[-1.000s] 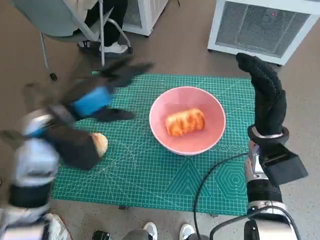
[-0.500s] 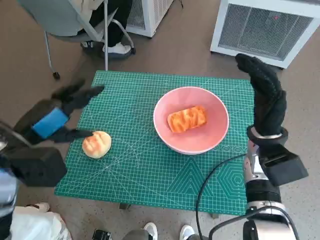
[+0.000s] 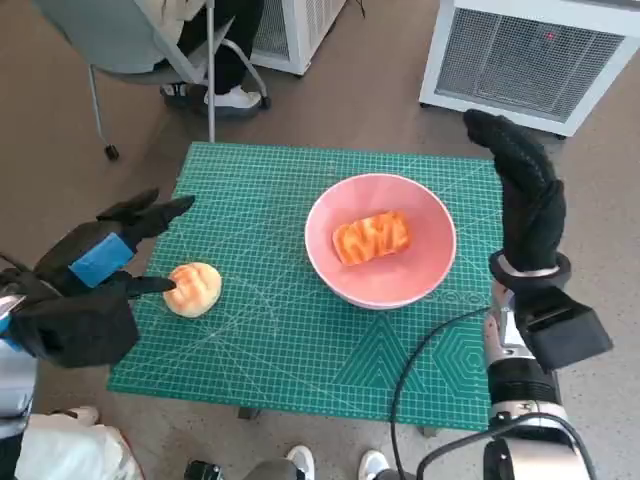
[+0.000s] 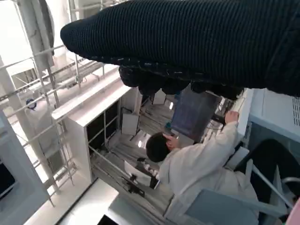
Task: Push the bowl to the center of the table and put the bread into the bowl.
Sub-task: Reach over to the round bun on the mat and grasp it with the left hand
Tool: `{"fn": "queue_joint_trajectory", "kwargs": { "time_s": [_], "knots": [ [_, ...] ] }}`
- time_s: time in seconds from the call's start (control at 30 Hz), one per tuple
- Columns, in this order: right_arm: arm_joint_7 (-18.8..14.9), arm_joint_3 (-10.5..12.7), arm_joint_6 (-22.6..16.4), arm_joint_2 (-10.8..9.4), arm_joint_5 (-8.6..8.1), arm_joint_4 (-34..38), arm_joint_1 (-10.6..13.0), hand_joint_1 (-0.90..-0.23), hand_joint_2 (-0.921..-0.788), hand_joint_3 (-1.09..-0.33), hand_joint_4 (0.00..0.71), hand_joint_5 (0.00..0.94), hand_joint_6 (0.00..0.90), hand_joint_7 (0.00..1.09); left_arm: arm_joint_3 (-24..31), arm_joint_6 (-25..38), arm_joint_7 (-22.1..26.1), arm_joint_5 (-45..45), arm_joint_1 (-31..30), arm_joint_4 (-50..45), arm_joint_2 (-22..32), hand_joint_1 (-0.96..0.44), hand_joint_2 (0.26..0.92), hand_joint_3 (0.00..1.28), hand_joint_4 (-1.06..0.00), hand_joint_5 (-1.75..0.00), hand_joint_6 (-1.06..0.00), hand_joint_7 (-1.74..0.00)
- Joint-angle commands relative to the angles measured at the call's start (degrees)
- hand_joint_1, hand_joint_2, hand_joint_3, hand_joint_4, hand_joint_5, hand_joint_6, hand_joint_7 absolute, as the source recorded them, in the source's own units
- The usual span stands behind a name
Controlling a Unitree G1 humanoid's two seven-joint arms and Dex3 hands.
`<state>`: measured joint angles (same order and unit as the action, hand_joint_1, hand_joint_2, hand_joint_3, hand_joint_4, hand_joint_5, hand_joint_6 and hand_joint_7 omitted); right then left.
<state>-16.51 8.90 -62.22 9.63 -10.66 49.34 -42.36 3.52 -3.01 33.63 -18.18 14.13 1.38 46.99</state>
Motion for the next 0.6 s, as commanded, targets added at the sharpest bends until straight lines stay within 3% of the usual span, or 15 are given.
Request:
{"fn": "queue_joint_trajectory", "kwargs": {
  "time_s": [0.03, 0.6],
  "knots": [
    [-1.2, 0.2, 0.6, -0.4, -0.93, 0.8, -0.2, -0.59, -0.921, -0.814, 0.359, 0.003, 0.25, 0.26, -3.4, 0.1, -0.7, -1.8, 2.1, 4.5, -0.9, -0.22, 0.873, 0.0, -0.12, 0.0, -0.3, -0.01],
    [-3.0, 0.5, 1.0, 0.7, -1.17, -0.6, 0.9, -0.583, -0.921, -0.818, 0.36, 0.002, 0.246, 0.26, -14.0, 0.2, 1.5, -4.1, 12.8, 26.9, -5.3, -0.2, 0.902, 0.01, -0.08, 0.0, -0.25, 0.0]
  ]
}}
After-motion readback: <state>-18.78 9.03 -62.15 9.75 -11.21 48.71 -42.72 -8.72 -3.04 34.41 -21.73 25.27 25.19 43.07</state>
